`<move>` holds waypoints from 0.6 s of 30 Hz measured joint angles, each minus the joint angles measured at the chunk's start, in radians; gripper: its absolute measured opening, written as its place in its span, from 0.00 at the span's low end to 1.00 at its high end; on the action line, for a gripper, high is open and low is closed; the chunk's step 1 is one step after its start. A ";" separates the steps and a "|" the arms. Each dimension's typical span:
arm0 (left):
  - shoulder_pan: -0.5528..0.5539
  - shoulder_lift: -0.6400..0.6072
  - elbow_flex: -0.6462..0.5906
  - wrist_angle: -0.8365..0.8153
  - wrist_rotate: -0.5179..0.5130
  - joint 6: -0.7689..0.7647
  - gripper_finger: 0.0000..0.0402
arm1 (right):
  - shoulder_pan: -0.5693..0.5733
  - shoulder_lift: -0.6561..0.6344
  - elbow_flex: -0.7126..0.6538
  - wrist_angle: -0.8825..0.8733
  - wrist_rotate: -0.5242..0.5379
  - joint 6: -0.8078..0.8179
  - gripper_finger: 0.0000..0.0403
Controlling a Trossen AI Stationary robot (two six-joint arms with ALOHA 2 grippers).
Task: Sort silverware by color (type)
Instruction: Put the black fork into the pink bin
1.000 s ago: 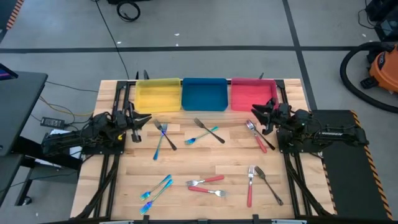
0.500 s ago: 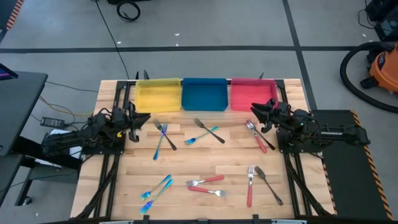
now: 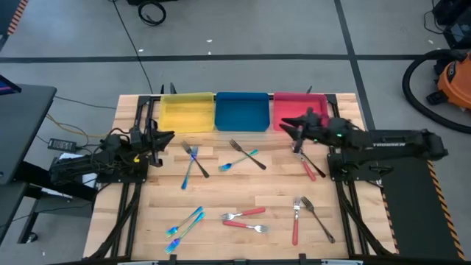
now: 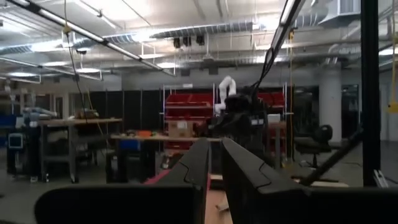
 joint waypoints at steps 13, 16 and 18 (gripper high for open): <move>0.000 0.266 0.306 -0.457 -0.008 0.008 0.11 | -0.029 0.551 0.174 -0.007 0.014 0.195 0.32; 0.005 0.355 0.332 -0.495 -0.055 0.020 0.11 | -0.032 0.665 0.226 -0.008 0.003 0.196 0.32; 0.016 0.406 0.333 -0.488 -0.081 0.022 0.11 | -0.031 0.733 0.260 -0.009 -0.024 0.198 0.32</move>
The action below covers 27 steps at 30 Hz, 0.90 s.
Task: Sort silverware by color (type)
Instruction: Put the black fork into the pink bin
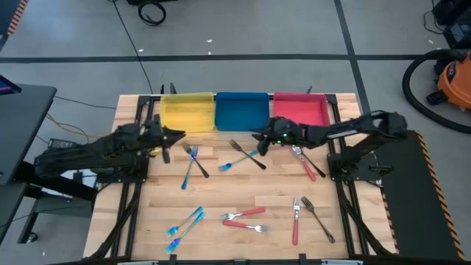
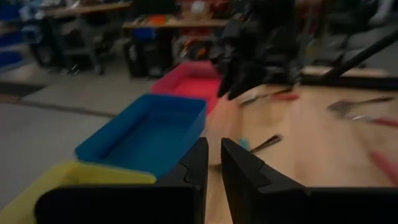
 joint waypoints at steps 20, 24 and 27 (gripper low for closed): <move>0.051 0.125 0.000 0.071 -0.010 0.007 0.11 | 0.069 0.316 0.132 -0.008 -0.134 0.039 0.32; 0.051 0.125 0.000 0.091 -0.009 0.000 0.11 | 0.073 0.348 0.141 -0.005 -0.130 0.015 0.32; 0.051 0.125 0.000 0.088 -0.009 0.000 0.11 | 0.073 0.383 0.150 -0.017 -0.130 0.007 0.32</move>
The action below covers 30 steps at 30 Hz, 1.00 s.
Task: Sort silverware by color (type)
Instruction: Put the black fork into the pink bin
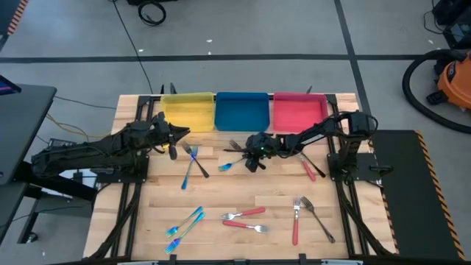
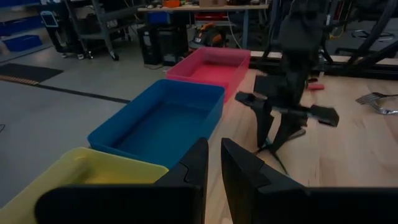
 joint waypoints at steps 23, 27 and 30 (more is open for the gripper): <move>0.000 0.000 0.000 0.052 0.000 0.000 0.11 | -0.036 0.061 0.043 -0.017 0.038 -0.013 0.24; 0.000 0.000 0.000 0.080 0.000 -0.001 0.11 | -0.036 0.061 0.042 -0.021 0.040 -0.013 0.18; 0.000 0.000 0.000 0.087 0.000 0.000 0.11 | -0.036 0.061 0.042 -0.036 0.057 -0.010 0.11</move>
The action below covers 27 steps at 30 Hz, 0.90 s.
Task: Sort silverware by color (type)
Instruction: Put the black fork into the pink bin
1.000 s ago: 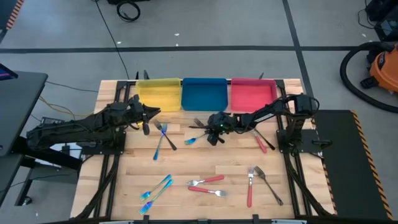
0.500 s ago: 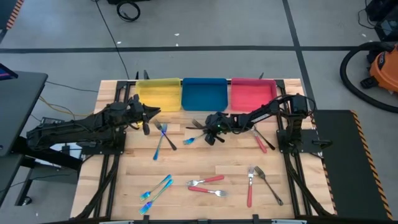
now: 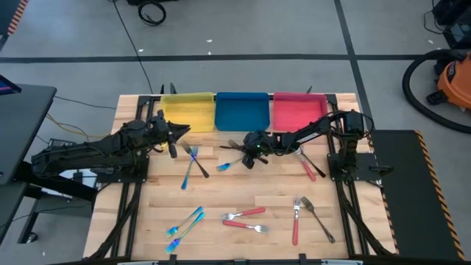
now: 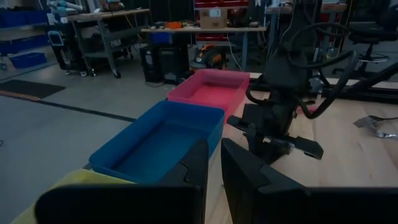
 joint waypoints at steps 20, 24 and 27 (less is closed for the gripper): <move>0.000 0.000 0.000 0.027 0.000 -0.027 0.11 | -0.003 -0.052 -0.007 -0.040 -0.047 0.018 0.03; 0.000 0.000 0.000 0.027 -0.001 -0.040 0.11 | -0.002 -0.084 -0.008 -0.049 -0.084 0.017 0.03; 0.000 0.000 0.000 0.027 -0.017 -0.091 0.11 | -0.002 -0.109 -0.008 -0.050 -0.113 0.015 0.03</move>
